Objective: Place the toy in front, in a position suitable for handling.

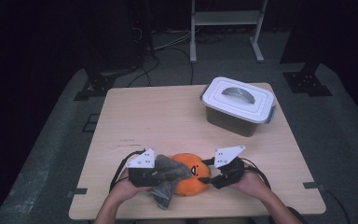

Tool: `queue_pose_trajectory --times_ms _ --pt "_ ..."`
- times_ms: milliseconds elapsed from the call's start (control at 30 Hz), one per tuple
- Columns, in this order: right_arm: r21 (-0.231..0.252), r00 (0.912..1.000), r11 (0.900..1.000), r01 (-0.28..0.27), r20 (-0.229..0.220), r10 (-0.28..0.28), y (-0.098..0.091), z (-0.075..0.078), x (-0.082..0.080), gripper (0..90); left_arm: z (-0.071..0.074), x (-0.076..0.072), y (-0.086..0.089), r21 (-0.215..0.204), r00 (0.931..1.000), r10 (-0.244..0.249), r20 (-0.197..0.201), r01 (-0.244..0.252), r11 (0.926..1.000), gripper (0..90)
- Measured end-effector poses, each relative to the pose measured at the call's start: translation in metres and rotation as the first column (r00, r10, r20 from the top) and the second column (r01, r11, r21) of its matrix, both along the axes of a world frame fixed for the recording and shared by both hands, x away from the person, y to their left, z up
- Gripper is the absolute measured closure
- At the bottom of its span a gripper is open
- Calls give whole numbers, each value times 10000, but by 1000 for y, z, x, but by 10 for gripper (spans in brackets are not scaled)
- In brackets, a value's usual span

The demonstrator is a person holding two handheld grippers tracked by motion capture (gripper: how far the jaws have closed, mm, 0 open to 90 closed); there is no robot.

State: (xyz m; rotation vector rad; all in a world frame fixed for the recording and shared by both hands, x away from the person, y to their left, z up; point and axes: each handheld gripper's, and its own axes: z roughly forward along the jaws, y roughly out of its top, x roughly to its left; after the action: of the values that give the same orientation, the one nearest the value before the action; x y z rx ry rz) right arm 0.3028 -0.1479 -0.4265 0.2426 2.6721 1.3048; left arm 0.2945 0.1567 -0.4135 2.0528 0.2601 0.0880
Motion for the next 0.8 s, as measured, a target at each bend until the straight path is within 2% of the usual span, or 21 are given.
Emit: queue_pose_trajectory --times_ms 67,167,233,300,333,400,533,567,600,667,800 --pt "-77 9999 9999 -123 109 124 0 0 -2 437 -1 2 4 102 9997 223 70 -224 9997 768" --pt "-117 9997 9997 -198 131 199 -3 0 -2 442 -5 4 10 179 9986 520 -131 -518 9985 767" --pt "17 9999 9999 -138 -75 139 -5 0 0 431 -7 4 10 240 9985 486 -266 -479 9986 766" --pt "184 9991 9998 69 -424 -61 -5 0 2 366 -9 4 8 426 9985 423 -339 -408 9983 763" --pt "232 9984 9996 156 -546 -143 -4 1 3 333 -10 4 7 482 9987 371 -340 -354 9982 763" --pt "127 9986 9997 227 -488 -220 -3 4 2 297 -10 2 6 472 9989 231 -416 -211 9987 763" --pt "306 9968 9989 366 -715 -344 -2 5 3 268 -9 -3 0 505 9963 -600 -609 631 9967 755" --pt "348 9962 9986 403 -786 -375 -1 5 3 264 -9 -3 0 505 9963 -600 -609 631 9967 751" --pt "396 9959 9983 426 -811 -393 -1 4 4 263 -7 -5 -4 637 9948 -872 -523 905 9939 751" --pt "342 9966 9986 393 -736 -367 0 3 3 297 -5 -6 -5 713 9958 -831 -386 857 9938 752" --pt "277 9986 9995 151 -507 -136 0 1 1 377 0 -3 -1 246 9982 -503 -335 512 9984 763"
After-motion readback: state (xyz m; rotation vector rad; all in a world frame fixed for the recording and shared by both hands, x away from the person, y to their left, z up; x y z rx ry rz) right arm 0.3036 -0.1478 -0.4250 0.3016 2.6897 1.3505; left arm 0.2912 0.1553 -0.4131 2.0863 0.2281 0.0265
